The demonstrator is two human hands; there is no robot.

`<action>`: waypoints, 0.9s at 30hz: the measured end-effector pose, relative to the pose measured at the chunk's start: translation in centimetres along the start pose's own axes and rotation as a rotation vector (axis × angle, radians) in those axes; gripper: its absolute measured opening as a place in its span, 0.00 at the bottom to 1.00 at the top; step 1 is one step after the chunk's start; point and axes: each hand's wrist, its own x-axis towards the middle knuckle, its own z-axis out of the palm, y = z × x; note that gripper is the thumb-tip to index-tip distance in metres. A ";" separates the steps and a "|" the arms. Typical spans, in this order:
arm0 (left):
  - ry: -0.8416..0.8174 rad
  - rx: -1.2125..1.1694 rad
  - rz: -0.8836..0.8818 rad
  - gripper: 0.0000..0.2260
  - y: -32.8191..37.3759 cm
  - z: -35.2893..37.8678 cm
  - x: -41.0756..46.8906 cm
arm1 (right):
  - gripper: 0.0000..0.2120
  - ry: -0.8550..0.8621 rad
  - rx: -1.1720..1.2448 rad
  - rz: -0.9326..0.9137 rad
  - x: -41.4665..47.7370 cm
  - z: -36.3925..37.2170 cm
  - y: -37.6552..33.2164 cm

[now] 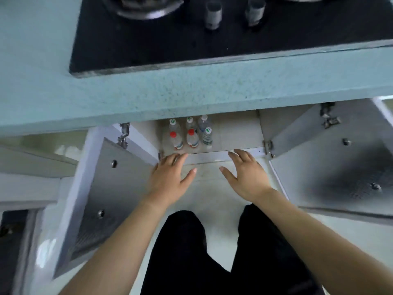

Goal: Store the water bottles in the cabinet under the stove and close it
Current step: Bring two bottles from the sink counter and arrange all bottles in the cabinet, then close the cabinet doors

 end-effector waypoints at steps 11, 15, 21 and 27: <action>-0.010 0.068 0.265 0.31 4.0 -15.1 -11.5 | 0.29 0.073 0.100 0.101 -16.6 -10.3 -10.0; 0.013 0.099 0.258 0.32 3.9 -15.6 -15.4 | 0.28 0.082 0.090 0.079 -20.5 -9.2 -11.2; 0.087 0.085 0.173 0.30 1.9 -15.7 -22.6 | 0.29 0.047 0.131 0.032 -24.7 -5.5 -13.4; 0.142 0.096 0.106 0.30 -2.4 -18.3 -28.2 | 0.29 0.031 0.133 -0.067 -28.1 -3.8 -19.3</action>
